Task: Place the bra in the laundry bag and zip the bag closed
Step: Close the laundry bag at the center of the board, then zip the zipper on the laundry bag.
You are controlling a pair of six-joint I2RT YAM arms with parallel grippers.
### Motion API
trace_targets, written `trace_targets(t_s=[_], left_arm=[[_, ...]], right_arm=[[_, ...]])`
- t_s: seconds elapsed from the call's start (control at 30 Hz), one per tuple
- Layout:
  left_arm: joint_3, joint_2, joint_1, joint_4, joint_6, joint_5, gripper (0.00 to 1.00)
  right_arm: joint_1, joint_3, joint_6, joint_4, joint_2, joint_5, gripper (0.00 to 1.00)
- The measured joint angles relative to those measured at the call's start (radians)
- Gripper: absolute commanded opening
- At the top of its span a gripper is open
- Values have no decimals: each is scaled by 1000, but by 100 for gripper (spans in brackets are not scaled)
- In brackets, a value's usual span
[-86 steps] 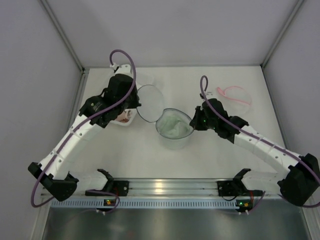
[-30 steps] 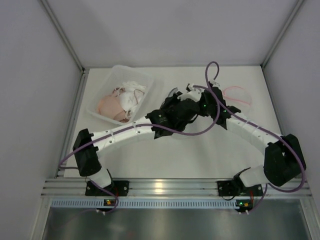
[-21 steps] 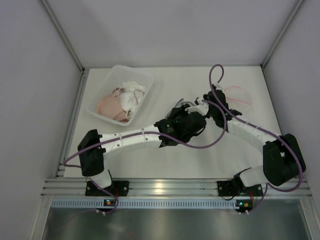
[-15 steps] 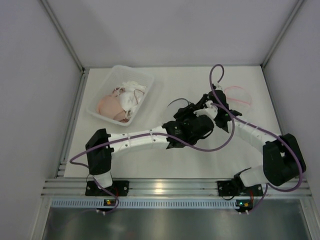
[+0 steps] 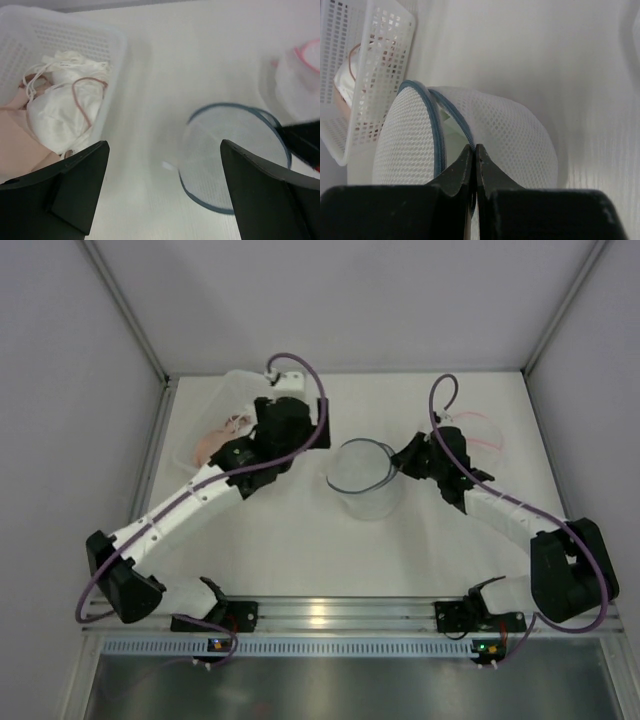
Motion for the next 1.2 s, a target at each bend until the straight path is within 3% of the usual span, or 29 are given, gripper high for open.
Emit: trace_targets(t_s=[0.07, 0.17, 0.5, 0.63, 0.87, 1.2], left_arm=[[-50, -72, 153, 16, -75, 87, 98], [-113, -105, 280, 37, -155, 212, 98], [-218, 121, 372, 185, -216, 711, 88], [-247, 171, 372, 248, -196, 804, 81], [-313, 171, 382, 337, -195, 866, 81], [-455, 80, 513, 411, -221, 948, 83]], right_arm=[[-5, -17, -14, 14, -11, -18, 0], [-12, -41, -34, 40, -21, -40, 0], [-28, -86, -72, 103, -37, -98, 0], [-29, -91, -73, 112, -43, -109, 0], [-30, -91, -77, 112, -55, -118, 0], [-34, -91, -80, 112, -58, -123, 0]])
